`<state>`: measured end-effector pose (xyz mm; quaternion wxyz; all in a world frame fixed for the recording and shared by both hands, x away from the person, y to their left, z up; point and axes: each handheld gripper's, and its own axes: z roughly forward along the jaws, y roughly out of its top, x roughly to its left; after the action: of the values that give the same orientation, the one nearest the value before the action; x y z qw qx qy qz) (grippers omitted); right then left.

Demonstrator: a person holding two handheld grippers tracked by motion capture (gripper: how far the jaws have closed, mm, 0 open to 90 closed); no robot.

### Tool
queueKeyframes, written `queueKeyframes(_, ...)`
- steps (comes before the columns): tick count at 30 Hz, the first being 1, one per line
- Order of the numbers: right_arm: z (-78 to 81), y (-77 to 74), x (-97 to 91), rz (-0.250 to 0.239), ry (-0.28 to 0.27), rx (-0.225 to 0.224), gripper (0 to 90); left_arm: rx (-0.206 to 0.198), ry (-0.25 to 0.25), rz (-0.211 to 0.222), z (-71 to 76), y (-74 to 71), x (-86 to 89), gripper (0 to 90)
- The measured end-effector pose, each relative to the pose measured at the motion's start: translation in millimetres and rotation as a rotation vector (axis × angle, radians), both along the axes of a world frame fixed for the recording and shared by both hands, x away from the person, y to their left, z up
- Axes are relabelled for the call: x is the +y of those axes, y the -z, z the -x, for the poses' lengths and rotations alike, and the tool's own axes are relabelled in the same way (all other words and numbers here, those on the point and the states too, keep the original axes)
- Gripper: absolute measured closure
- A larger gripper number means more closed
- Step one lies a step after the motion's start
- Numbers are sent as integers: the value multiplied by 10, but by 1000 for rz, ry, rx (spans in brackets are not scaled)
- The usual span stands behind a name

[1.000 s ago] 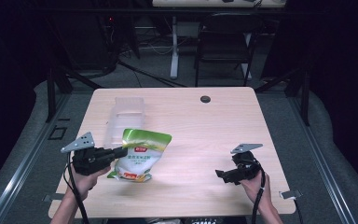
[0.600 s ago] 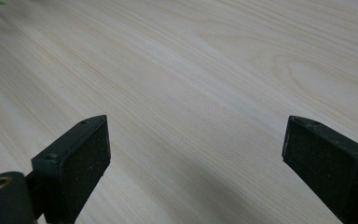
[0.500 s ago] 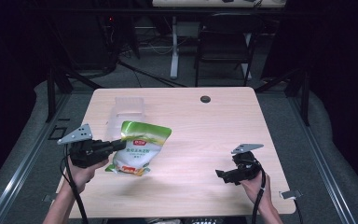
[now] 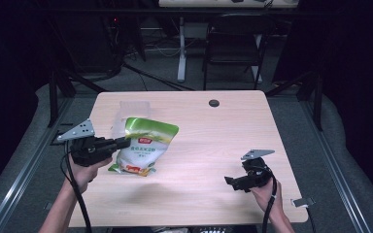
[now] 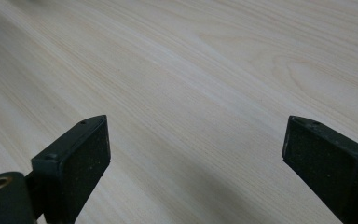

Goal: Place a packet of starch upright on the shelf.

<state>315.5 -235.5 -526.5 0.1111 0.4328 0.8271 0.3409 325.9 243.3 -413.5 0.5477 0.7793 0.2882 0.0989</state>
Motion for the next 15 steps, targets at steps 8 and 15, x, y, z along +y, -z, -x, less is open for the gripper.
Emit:
queueKeyframes(8, 8, -9, -8, -8, 2, -4, 72, -16, -10, 17, -52, -121, 25, 881)
queueKeyframes(15, 9, -11, -8, -8, 2, -5, 72, -32, -17, 11, -105, -218, 34, 881)
